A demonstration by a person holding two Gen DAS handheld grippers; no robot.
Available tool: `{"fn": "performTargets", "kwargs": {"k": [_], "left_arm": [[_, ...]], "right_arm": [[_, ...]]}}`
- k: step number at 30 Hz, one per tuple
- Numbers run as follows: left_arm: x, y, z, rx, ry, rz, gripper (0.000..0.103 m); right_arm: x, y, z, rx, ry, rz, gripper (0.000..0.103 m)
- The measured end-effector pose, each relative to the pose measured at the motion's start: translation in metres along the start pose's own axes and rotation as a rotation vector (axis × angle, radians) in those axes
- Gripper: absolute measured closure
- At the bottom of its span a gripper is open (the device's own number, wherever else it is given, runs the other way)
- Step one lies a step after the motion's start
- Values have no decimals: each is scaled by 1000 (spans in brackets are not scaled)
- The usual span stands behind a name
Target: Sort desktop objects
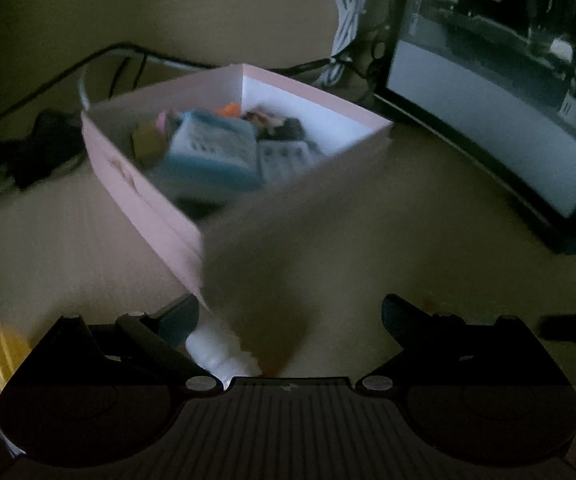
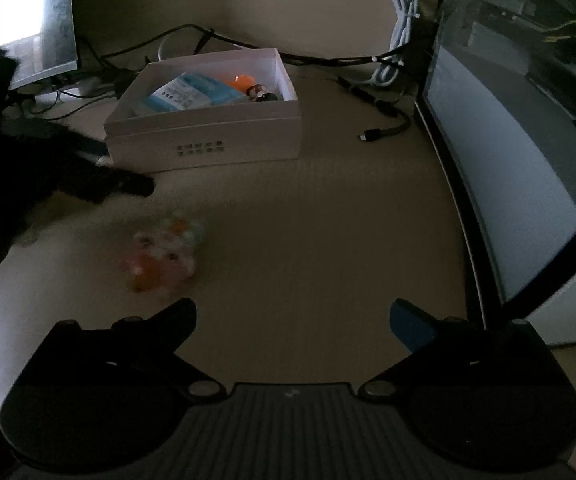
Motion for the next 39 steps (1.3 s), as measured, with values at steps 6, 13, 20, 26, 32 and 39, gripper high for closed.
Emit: {"fn": "performTargets", "kwargs": {"k": [6, 13, 20, 26, 32, 39], "left_arm": [[24, -22, -28, 27, -244, 69, 2], [32, -58, -51, 48, -373, 278, 2], [36, -77, -65, 33, -409, 361, 3], [49, -81, -69, -19, -390, 389, 13], [36, -97, -76, -63, -470, 509, 12], [37, -110, -78, -51, -458, 516, 11]], "right_arm": [[14, 29, 8, -9, -45, 21, 0], [20, 54, 8, -65, -56, 115, 0], [19, 55, 5, -15, -86, 118, 0], [6, 38, 2, -24, -159, 236, 0], [-40, 10, -7, 25, -331, 390, 0], [-48, 25, 18, 173, -409, 151, 0]]}}
Point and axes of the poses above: each gripper's, at about its wrist camera, not at the fingertips, and y roughly the way its jaws point, x to its right, z to its top, the point moved 9 cm from there along y, roughly the way its jaws point, and after that the axes turned 10 degrees about y, right-handed, at the moved point
